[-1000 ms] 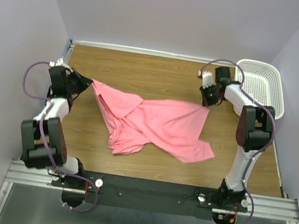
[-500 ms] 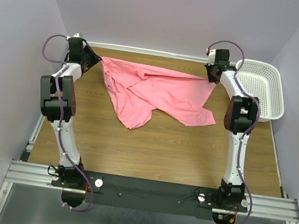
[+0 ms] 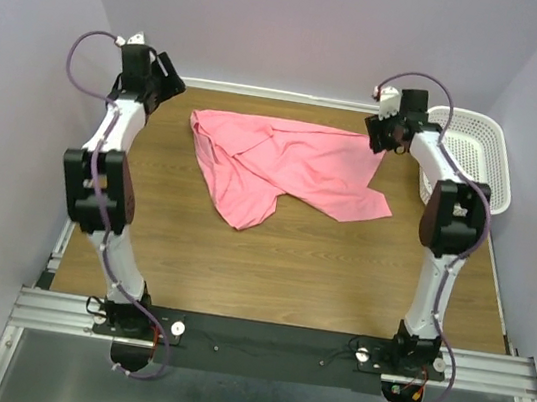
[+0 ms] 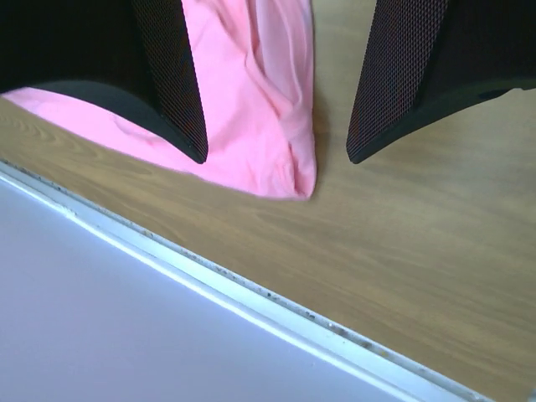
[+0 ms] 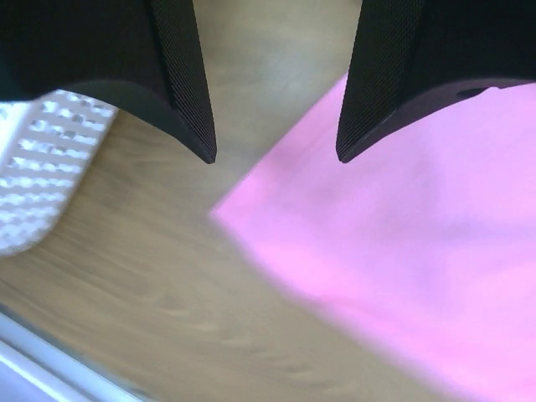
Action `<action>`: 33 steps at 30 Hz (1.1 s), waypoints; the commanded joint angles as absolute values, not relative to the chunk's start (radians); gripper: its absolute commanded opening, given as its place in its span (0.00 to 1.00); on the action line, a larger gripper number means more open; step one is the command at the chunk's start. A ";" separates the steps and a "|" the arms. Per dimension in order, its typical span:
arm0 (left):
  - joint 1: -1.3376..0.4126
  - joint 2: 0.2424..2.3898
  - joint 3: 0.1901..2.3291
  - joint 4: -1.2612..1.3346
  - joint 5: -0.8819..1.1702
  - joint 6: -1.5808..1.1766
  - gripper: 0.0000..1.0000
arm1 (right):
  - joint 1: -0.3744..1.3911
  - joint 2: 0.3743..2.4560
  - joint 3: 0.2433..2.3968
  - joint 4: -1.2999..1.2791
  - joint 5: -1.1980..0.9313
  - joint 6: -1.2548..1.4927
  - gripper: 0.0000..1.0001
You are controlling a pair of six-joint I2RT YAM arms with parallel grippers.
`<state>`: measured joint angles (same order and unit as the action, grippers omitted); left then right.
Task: Fold and stack the t-shirts
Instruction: Flatten the tshirt out
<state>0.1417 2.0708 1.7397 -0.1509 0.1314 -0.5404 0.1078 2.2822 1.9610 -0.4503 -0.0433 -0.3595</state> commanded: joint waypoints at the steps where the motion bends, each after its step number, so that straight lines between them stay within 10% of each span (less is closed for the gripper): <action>1: 0.094 1.745 1.452 -0.091 0.125 -0.483 0.74 | 0.113 1.999 1.656 -0.616 -0.567 -0.680 0.67; 15: -0.307 1.174 0.548 -0.017 0.127 -0.922 0.72 | 0.117 1.664 1.034 -0.563 -0.459 -0.813 0.61; 33: -0.449 1.477 0.683 -0.115 0.029 -1.019 0.66 | 0.123 1.755 1.112 -0.519 -0.434 -0.756 0.66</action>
<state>-0.4301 1.4288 0.6533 -0.0570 0.0914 -1.0061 0.1226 1.7374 1.0805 -0.5419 -0.4625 -0.7776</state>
